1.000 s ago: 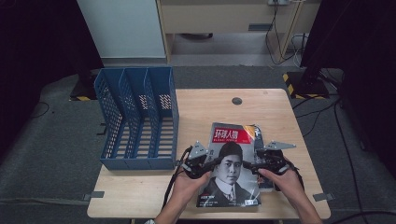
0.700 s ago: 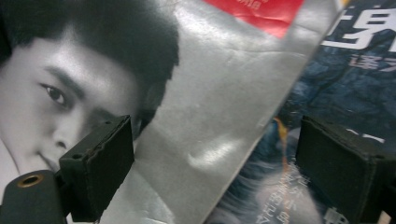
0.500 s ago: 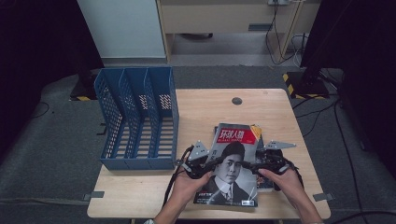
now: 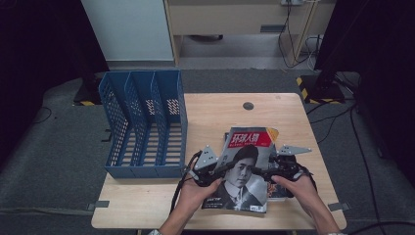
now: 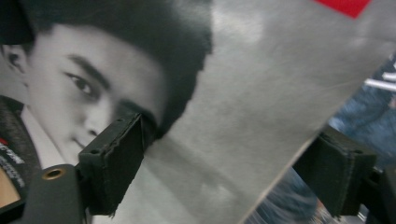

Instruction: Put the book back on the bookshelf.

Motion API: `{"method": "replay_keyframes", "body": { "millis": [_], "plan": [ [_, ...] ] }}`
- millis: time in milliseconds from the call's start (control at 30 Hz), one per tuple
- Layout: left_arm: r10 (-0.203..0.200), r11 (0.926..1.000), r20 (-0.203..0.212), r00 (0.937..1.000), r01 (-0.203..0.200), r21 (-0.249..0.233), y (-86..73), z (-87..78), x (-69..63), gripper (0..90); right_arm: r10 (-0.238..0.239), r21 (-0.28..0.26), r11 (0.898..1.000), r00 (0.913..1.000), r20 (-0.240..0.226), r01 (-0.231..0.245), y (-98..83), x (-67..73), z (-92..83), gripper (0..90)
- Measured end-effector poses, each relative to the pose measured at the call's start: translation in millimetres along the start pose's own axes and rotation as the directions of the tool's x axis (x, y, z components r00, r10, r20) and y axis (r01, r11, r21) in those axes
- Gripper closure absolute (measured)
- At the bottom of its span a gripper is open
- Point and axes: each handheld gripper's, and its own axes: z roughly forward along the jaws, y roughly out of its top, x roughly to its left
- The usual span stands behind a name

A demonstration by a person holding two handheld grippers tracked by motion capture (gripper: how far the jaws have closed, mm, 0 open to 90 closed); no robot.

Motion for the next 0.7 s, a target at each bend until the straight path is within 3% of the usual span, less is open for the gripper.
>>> {"method": "replay_keyframes", "body": {
  "millis": [233, 367, 533, 600, 700],
  "plan": [
    [0.026, 0.9991, -0.003, 0.9997, -0.026, -0.033, 6.9, -7.0, -0.2, 86.2, -0.026, -0.028, 0.999, 0.9997, 0.004, 0.026, 5.9, 3.8, -1.3, 24.8],
    [0.049, 0.9974, -0.009, 0.9988, -0.05, -0.053, 11.6, -10.6, -1.0, 86.3, -0.068, -0.048, 0.997, 0.9976, 0.015, 0.069, 9.7, 5.6, -4.0, 27.6],
    [0.089, 0.9924, -0.02, 0.9958, -0.091, -0.083, 20.2, -19.0, -1.8, 86.4, -0.105, -0.098, 0.99, 0.9945, 0.004, 0.105, 19.1, 7.1, -6.4, 31.0],
    [0.104, 0.9891, -0.023, 0.9943, -0.106, -0.102, 22.6, -21.8, -1.7, 86.5, -0.141, -0.098, 0.985, 0.9899, 0.008, 0.141, 21.7, 9.0, -6.2, 30.9],
    [0.115, 0.985, -0.029, 0.9929, -0.118, -0.126, 26.9, -26.1, -1.8, 86.7, -0.158, -0.111, 0.981, 0.9874, 0.001, 0.157, 26.2, 10.9, -4.3, 28.3]
  ]
}}
